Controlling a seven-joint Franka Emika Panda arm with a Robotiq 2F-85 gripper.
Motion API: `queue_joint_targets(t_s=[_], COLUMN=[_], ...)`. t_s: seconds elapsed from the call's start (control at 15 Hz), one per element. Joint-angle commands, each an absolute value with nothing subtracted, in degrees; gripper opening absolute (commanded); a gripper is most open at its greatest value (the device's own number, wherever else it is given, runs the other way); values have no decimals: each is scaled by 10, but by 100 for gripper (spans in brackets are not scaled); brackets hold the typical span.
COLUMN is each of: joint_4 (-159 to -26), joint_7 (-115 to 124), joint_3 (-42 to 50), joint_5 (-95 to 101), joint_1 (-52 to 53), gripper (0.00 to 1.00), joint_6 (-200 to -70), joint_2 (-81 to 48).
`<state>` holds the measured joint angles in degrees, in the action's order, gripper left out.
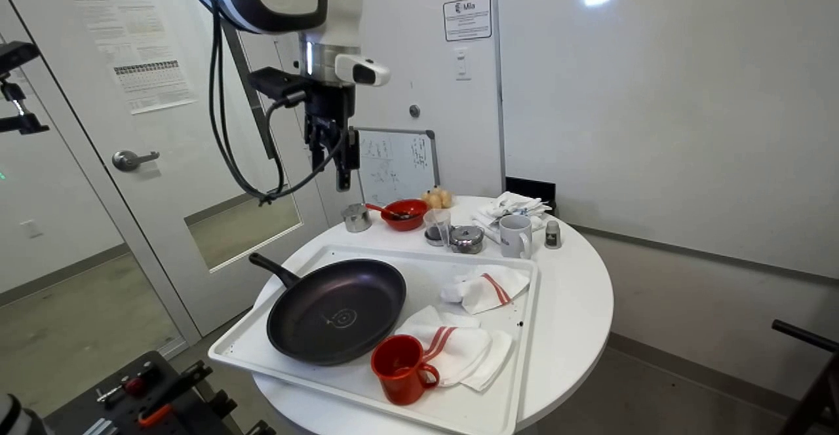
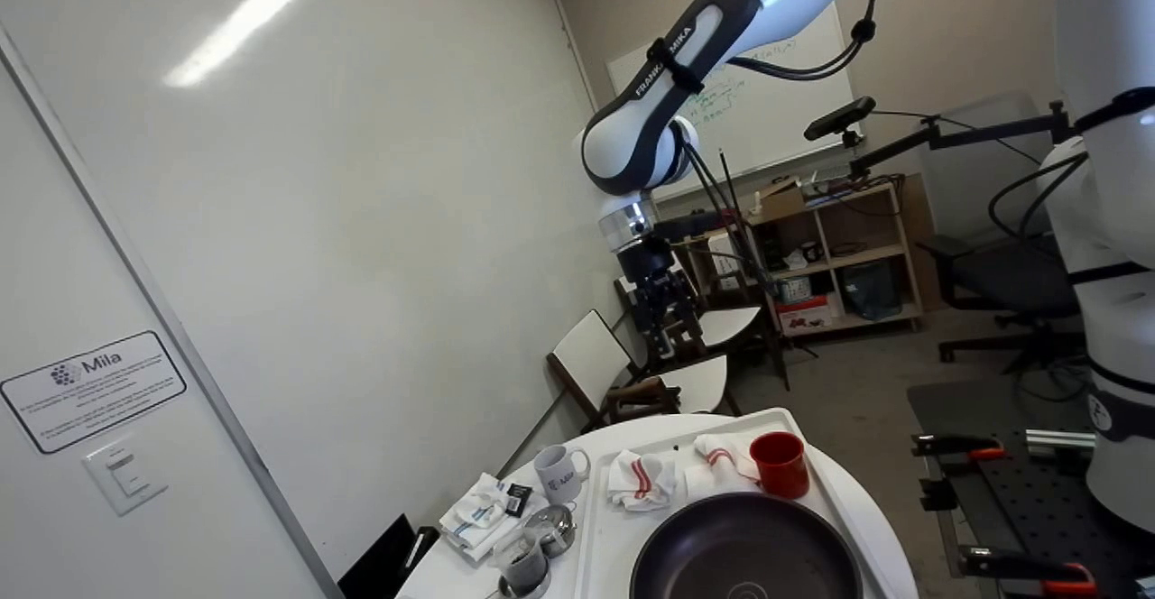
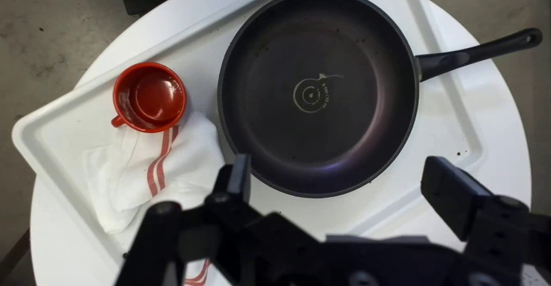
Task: Move the orange cup to the top left part of the white tray
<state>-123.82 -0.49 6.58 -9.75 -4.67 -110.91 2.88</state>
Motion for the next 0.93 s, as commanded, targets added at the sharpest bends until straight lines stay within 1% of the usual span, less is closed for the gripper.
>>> queue_joint_targets(t_s=[0.0, 0.4, 0.87], joint_4=[-1225, -1245, -1306], joint_7=[-7, 8, 29], joint_3=[79, 86, 93], joint_5=[-152, -178, -153], joint_1=[-66, -89, -96], gripper=[100, 100, 100], joint_6=[-1135, -1193, -1248], joint_2=[-21, -67, -73])
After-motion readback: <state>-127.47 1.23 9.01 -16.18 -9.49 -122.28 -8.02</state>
